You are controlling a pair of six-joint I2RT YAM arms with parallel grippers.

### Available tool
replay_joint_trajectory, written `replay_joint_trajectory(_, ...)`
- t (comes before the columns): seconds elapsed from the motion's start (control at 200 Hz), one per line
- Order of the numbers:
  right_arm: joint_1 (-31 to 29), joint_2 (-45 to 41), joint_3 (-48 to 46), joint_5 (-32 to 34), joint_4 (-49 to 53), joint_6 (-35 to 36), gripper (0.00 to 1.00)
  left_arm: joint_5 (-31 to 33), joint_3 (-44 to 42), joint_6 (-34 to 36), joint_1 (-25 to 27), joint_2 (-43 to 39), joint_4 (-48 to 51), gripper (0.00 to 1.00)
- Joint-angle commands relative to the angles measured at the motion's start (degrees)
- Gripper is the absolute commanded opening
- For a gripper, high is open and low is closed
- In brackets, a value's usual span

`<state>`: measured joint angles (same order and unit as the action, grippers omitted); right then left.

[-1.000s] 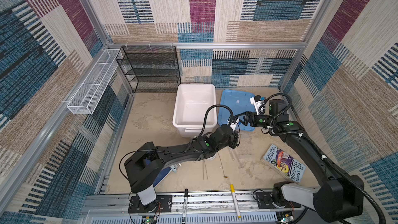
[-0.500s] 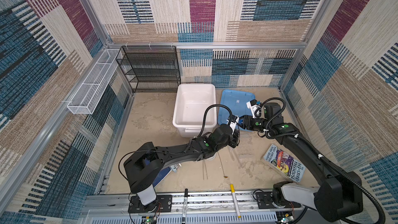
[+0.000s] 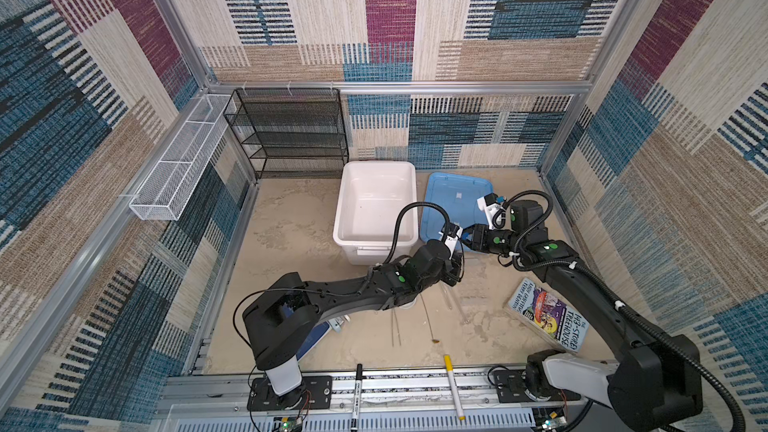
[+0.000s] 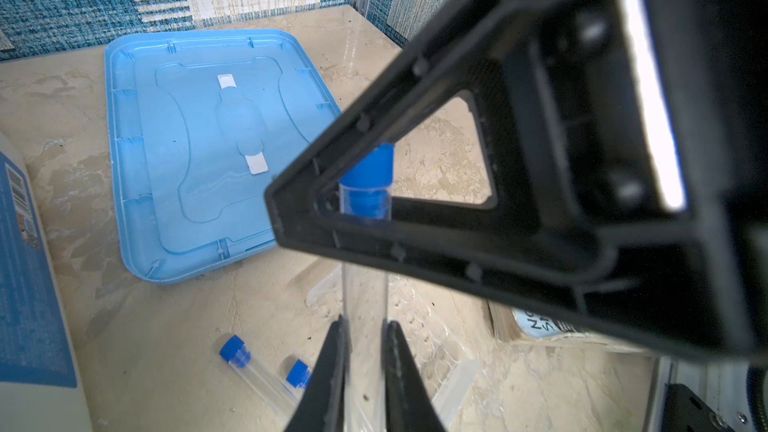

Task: Organize the chemistry lab equipment
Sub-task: 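Grasp the tube's blue cap with the right gripper while the left gripper holds it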

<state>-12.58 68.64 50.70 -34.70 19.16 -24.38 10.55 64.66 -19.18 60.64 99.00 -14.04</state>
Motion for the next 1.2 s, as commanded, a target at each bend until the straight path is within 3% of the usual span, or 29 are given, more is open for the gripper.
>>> replay_joint_trajectory(0.0,-0.2,0.06,0.54,0.56,-0.8,-0.61,0.29,0.62,0.47,0.16,0.01,0.19,-0.52,0.07)
replay_joint_trajectory(0.15,-0.43,-0.01,0.27,1.1,-0.41,-0.59,0.27,0.62,0.37,-0.26,0.04,0.15,-0.69,0.06)
replay_joint_trajectory(0.331,-0.46,-0.48,-0.03,1.65,-0.91,-0.41,0.17,0.88,0.11,0.11,0.04,0.13,-0.65,0.07)
replay_joint_trajectory(0.501,-0.49,-0.5,-0.66,2.62,-1.55,-0.56,0.17,1.06,0.22,-0.16,-0.04,0.14,-0.55,0.07)
replay_joint_trajectory(0.581,-0.54,-0.54,-1.03,3.29,-2.04,-0.3,0.18,0.14,0.27,0.17,-0.09,0.14,-0.8,0.22)
replay_joint_trajectory(0.681,-0.68,-1.32,-0.95,5.69,-2.26,1.17,0.17,-1.71,-0.23,-0.96,-0.21,-0.44,-1.53,0.53)
replay_joint_trajectory(0.751,-0.73,-2.7,-1.23,8.45,-2.42,2.74,0.18,-4.04,0.33,-3.32,-0.77,-1.8,0.0,0.82)
replay_joint_trajectory(0.781,-0.73,-3.49,-1.28,9.84,-2.58,3.49,0.18,-5.38,0.87,-4.38,-1.13,-2.6,1.04,0.88)
replay_joint_trajectory(0.982,-1.02,-10.2,-3.77,19.99,-5.21,9.13,0.18,-16.68,7.17,-7.95,-3.58,-5.62,9.68,1.0)
replay_joint_trajectory(1.197,-1.04,-16.75,-7.91,29.4,-10.09,12.69,0.18,-29.71,7.42,-12.32,-5.11,-5.59,4.08,1.0)
